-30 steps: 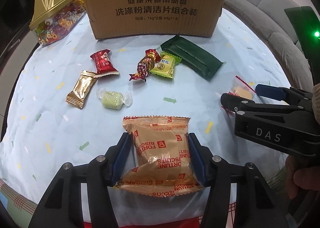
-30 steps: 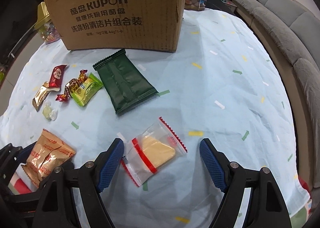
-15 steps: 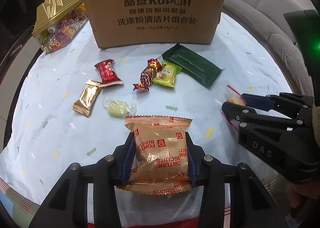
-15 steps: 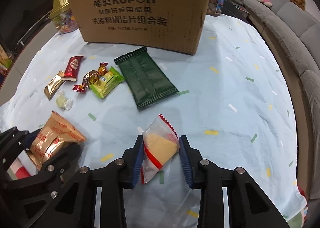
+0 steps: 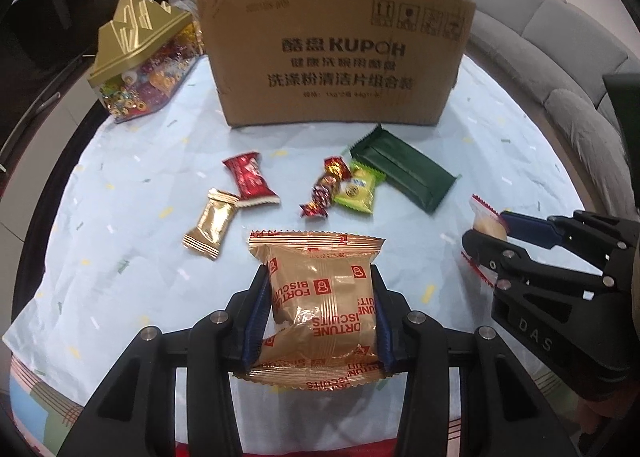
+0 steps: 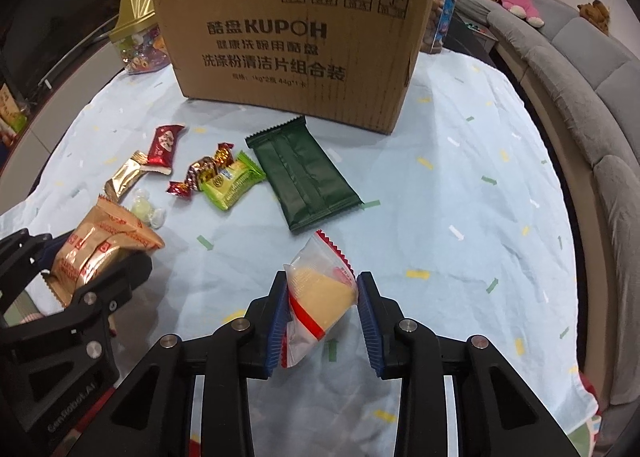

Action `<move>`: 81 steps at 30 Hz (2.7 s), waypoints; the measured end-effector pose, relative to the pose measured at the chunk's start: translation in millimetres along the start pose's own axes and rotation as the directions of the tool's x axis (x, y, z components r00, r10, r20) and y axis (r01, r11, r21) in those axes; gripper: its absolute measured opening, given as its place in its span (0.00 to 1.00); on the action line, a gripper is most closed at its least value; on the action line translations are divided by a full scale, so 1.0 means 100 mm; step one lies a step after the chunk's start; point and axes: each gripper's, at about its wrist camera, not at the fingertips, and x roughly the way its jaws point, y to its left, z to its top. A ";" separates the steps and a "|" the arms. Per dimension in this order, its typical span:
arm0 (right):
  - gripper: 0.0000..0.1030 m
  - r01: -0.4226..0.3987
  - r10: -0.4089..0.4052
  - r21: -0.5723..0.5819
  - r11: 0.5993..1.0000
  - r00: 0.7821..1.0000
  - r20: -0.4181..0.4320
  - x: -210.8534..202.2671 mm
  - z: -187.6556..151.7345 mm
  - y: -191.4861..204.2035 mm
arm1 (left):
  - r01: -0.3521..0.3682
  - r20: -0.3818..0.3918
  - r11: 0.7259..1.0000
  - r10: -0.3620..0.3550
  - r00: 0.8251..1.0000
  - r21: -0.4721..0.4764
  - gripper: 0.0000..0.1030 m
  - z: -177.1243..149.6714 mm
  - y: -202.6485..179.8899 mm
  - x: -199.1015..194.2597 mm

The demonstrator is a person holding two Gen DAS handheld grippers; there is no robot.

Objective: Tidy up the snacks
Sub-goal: 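Lift both packets over the cardboard box and open both tools to drop them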

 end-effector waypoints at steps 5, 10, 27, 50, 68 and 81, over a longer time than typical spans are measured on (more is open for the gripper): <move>0.34 0.006 -0.005 -0.008 1.000 1.000 0.024 -0.14 0.06 0.05 | -0.008 0.028 1.000 0.008 1.000 -0.013 0.43 0.05 0.06 -0.11; 0.34 0.005 -0.004 -0.011 1.000 0.999 0.043 -0.25 0.11 0.08 | -0.016 0.053 0.999 0.017 0.998 -0.029 0.43 0.10 0.12 -0.23; 0.34 0.018 -0.018 0.005 1.000 0.993 0.119 -0.60 0.43 0.06 | -0.037 0.107 0.998 0.043 0.993 -0.057 0.43 0.38 0.30 -0.47; 0.34 0.028 -0.040 0.046 0.999 0.960 0.277 -1.00 1.38 -0.07 | -0.030 0.210 0.997 0.044 0.977 -0.065 0.43 1.43 0.46 -0.65; 0.34 0.064 -0.083 0.067 0.996 0.941 0.328 -0.92 2.08 -0.22 | -0.016 0.232 0.999 0.026 0.972 -0.045 0.43 2.19 0.52 -0.41; 0.34 0.066 -0.085 0.070 0.995 0.948 0.306 -0.68 2.26 -0.28 | -0.025 0.223 0.999 0.032 0.974 -0.036 0.43 2.35 0.52 -0.17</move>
